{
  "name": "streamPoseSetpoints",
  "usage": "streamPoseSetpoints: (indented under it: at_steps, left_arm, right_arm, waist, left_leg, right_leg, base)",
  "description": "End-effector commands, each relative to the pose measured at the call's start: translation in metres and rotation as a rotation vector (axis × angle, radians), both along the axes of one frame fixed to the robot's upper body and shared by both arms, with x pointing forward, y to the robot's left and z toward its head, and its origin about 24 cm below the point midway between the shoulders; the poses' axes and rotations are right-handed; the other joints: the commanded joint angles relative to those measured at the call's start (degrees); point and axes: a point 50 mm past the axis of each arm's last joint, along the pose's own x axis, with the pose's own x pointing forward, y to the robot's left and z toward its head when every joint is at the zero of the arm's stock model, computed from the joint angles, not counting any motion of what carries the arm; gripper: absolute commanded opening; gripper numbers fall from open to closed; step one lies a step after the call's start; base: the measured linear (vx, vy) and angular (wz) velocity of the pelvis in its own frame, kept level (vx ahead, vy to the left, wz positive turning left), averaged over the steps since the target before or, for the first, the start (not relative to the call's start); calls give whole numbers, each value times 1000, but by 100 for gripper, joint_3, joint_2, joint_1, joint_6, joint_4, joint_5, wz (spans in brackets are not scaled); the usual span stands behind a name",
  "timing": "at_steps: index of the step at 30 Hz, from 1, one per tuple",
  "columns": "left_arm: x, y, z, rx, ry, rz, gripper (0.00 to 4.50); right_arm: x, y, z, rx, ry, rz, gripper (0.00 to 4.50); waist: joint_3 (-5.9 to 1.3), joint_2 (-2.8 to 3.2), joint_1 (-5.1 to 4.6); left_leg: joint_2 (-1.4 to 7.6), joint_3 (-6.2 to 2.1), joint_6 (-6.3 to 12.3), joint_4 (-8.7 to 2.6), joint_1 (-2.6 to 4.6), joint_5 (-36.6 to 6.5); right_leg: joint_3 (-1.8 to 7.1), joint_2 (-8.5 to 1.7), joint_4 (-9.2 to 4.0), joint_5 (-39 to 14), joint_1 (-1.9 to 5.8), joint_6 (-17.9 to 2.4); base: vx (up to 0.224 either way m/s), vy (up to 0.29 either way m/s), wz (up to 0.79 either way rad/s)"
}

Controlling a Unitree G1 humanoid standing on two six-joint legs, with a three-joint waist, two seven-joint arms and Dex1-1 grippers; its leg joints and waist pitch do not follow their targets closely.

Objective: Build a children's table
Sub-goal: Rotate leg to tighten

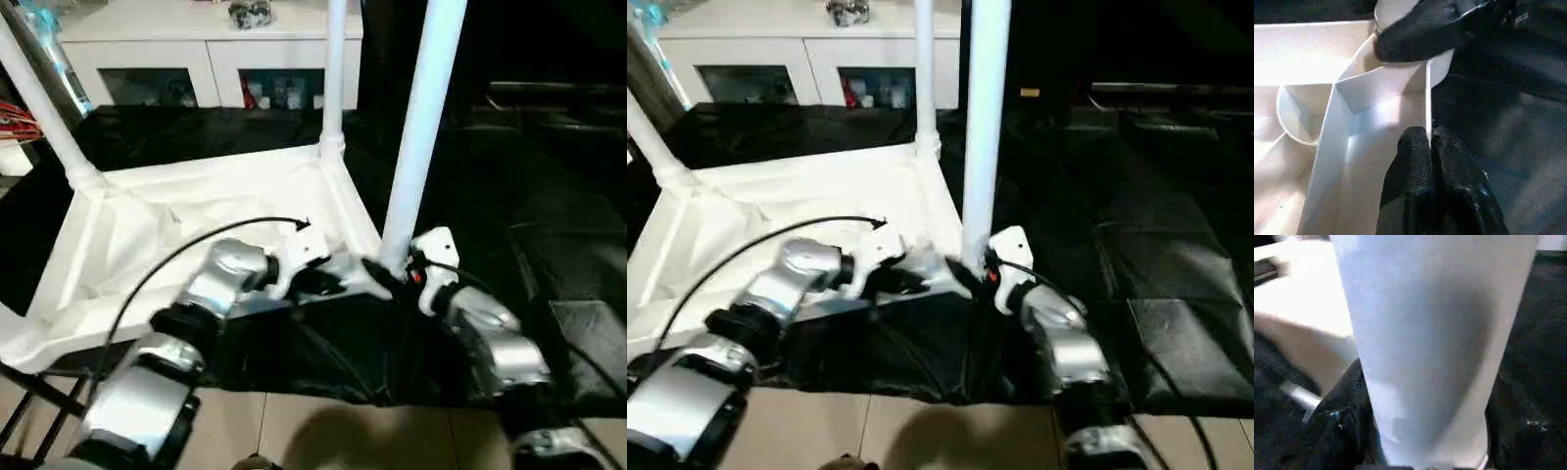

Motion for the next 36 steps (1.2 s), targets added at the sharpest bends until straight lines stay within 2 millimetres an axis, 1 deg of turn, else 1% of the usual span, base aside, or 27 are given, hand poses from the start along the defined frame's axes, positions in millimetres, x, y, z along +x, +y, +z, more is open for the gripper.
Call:
streamPoseSetpoints:
  at_steps: [1, 2, 3, 4, 7, 8, 9, 10, 13, 14, 15, 16, 18, 20, 21, 23, 24, 25, 26, 27, 28, 30, 32, 33, 34, 35, 36]
  left_arm:
    - [0, -25, 13, -76, -64, -2, 0]
    - [-1, -28, 12, -88, -70, 21, 0]
    - [-1, -28, 12, -88, -70, 21, 0]
    - [-2, -32, 11, -102, -76, 45, 0]
    - [-5, -39, 8, -124, -77, 79, 0]
    - [-8, -43, 7, -136, -76, 93, 0]
    - [-8, -43, 7, -136, -76, 93, 0]
    - [-9, -45, 6, -148, -70, 98, 0]
    - [-10, -48, 6, -152, -72, 97, 0]
    - [-11, -48, 6, -150, -76, 96, 0]
    - [-13, -47, 5, -140, -85, 65, 0]
    - [-13, -47, 4, -138, -85, 60, 0]
    - [-14, -45, 4, -133, -93, 40, 0]
    - [-16, -39, 5, -128, -95, 3, 0]
    - [-16, -39, 5, -128, -95, 3, 0]
    - [-16, -35, 6, -129, -94, -15, 0]
    - [-17, -33, 6, -131, -92, -32, 0]
    - [-17, -33, 6, -131, -92, -32, 0]
    - [-20, -29, 7, -130, -81, -81, 0]
    - [-21, -27, 7, -128, -78, -101, 0]
    - [-23, -25, 6, -123, -68, -125, 0]
    - [-23, -24, 5, -122, -65, -132, 0]
    - [-26, -21, 5, -124, -51, -165, 0]
    - [-26, -21, 5, -124, -51, -165, 0]
    - [-27, -16, 5, -114, -39, -200, 0]
    - [-27, -15, 5, -112, -39, -202, 0]
    - [-27, -14, 5, -105, -38, -212, 0]
  right_arm:
    - [-3, 16, -15, -20, 66, -26, 266]
    - [-2, 16, -18, -28, 77, -85, 266]
    - [-2, 16, -18, -28, 77, -85, 266]
    - [-1, 15, -21, -32, 91, -136, 266]
    - [-2, 19, -24, -37, 87, -159, 266]
    - [-3, 22, -25, -34, 79, -157, 266]
    - [-3, 22, -25, -34, 79, -157, 322]
    - [-3, 23, -25, -15, 79, -159, 335]
    - [-3, 25, -24, 1, 75, -159, 338]
    - [-3, 26, -23, 1, 71, -160, 362]
    - [-3, 24, -21, -6, 54, -145, 374]
    - [-3, 24, -21, -7, 51, -142, 374]
    - [-3, 21, -19, -11, 42, -132, 383]
    - [-4, 12, -15, -41, 25, -80, 408]
    - [-4, 12, -15, -41, 25, -80, 408]
    - [-6, 8, -14, -67, 26, -23, 416]
    - [-9, 7, -14, -76, 31, 32, 416]
    - [-9, 7, -14, -76, 31, 32, 416]
    - [-18, 5, -13, -93, 32, 180, 416]
    - [-21, 4, -13, -99, 34, 232, 416]
    - [-25, 2, -12, -106, 31, 296, 416]
    - [-27, 1, -12, -108, 30, 315, 416]
    - [-32, -1, -9, -109, 32, 412, 416]
    - [-32, -1, -9, -109, 32, 412, 416]
    - [-40, -4, -5, -123, 46, 545, 416]
    - [-40, -5, -4, -123, 48, 553, 416]
    - [-42, -6, -3, -126, 57, 591, 416]
  waist:
    - [-335, -58, -24]
    - [-340, -53, -31]
    - [-340, -58, -37]
    - [-346, -54, -30]
    - [-361, -54, -35]
    - [-367, -62, -35]
    - [-365, -60, -33]
    - [-358, -69, -26]
    - [-353, -81, -26]
    - [-352, -67, -27]
    - [-348, -71, -33]
    - [-348, -62, -31]
    - [-353, -66, -38]
    - [-358, -58, -32]
    - [-364, -60, -26]
    - [-363, -65, -26]
    - [-359, -57, -17]
    - [-361, -57, -13]
    - [-361, -67, 4]
    - [-360, -55, 19]
    - [-362, -52, 31]
    - [-358, -63, 27]
    - [-345, -62, 19]
    - [-339, -63, 15]
    - [-343, -73, 28]
    - [-344, -60, 35]
    - [-344, -67, 35]
  left_leg:
    - [212, -101, 93, -407, 98, -1904]
    - [214, -103, 79, -411, 93, -1898]
    - [205, -102, 97, -414, 78, -1869]
    - [209, -103, 97, -412, 87, -1843]
    - [205, -90, 174, -396, 51, -1625]
    - [207, -88, 199, -390, 50, -1598]
    - [205, -79, 218, -385, 58, -1592]
    - [193, -78, 271, -383, 46, -1537]
    - [196, -80, 286, -389, 48, -1548]
    - [203, -86, 276, -396, 54, -1571]
    - [206, -86, 260, -403, 57, -1615]
    - [209, -89, 254, -405, 57, -1629]
    - [200, -87, 250, -403, 48, -1619]
    - [203, -84, 268, -396, 48, -1592]
    - [205, -90, 279, -394, 47, -1544]
    - [196, -72, 347, -376, 34, -1475]
    - [199, -72, 359, -376, 39, -1481]
    - [202, -72, 367, -371, 34, -1474]
    - [206, -71, 387, -369, 42, -1469]
    - [221, -64, 446, -362, 33, -1456]
    - [229, -70, 460, -363, 33, -1491]
    - [220, -66, 472, -360, 22, -1504]
    - [225, -71, 431, -374, 37, -1597]
    - [221, -69, 424, -376, 37, -1632]
    - [224, -73, 420, -377, 54, -1671]
    - [229, -75, 452, -373, 39, -1670]
    - [231, -73, 456, -372, 40, -1667]
  right_leg:
    - [245, -381, -452, -2127, 243, -978]
    - [250, -383, -446, -2103, 241, -969]
    - [250, -379, -453, -2062, 252, -942]
    - [253, -379, -446, -2009, 247, -942]
    - [260, -365, -404, -1544, 265, -1022]
    - [257, -375, -393, -1487, 275, -1036]
    - [257, -375, -403, -1492, 267, -1039]
    - [254, -369, -409, -1541, 276, -1014]
    - [253, -369, -423, -1705, 272, -950]
    - [255, -364, -428, -1740, 263, -932]
    - [258, -361, -432, -1753, 261, -923]
    - [259, -366, -432, -1759, 262, -920]
    - [261, -359, -425, -1675, 269, -904]
    - [263, -360, -416, -1581, 277, -918]
    - [259, -358, -407, -1512, 288, -925]
    - [257, -350, -395, -1380, 289, -976]
    - [253, -351, -404, -1439, 295, -973]
    - [256, -359, -400, -1439, 291, -983]
    - [247, -343, -401, -1408, 314, -979]
    - [257, -348, -390, -1370, 294, -1001]
    - [251, -352, -386, -1394, 301, -1011]
    - [250, -353, -391, -1428, 300, -1015]
    - [248, -361, -419, -1676, 287, -1000]
    - [246, -357, -426, -1740, 285, -995]
    - [241, -352, -436, -1832, 297, -967]
    - [247, -349, -424, -1805, 289, -976]
    - [248, -347, -427, -1778, 288, -976]
  base:
    - [0, 0, 0]
    - [0, 0, 0]
    - [0, 0, 0]
    - [0, 0, 0]
    - [0, 0, 0]
    - [0, 0, 0]
    - [0, 0, 0]
    - [0, 0, 0]
    - [0, 0, 0]
    - [0, 0, 0]
    - [0, 0, 0]
    - [0, 0, 0]
    - [0, 0, 0]
    - [0, 0, 0]
    - [0, 0, 0]
    - [0, 0, 0]
    - [0, 0, 0]
    - [0, 0, 0]
    - [0, 0, 0]
    - [0, 0, 0]
    - [0, 0, 0]
    - [0, 0, 0]
    - [0, 0, 0]
    - [0, 0, 0]
    - [0, 0, 0]
    - [0, 0, 0]
    - [0, 0, 0]
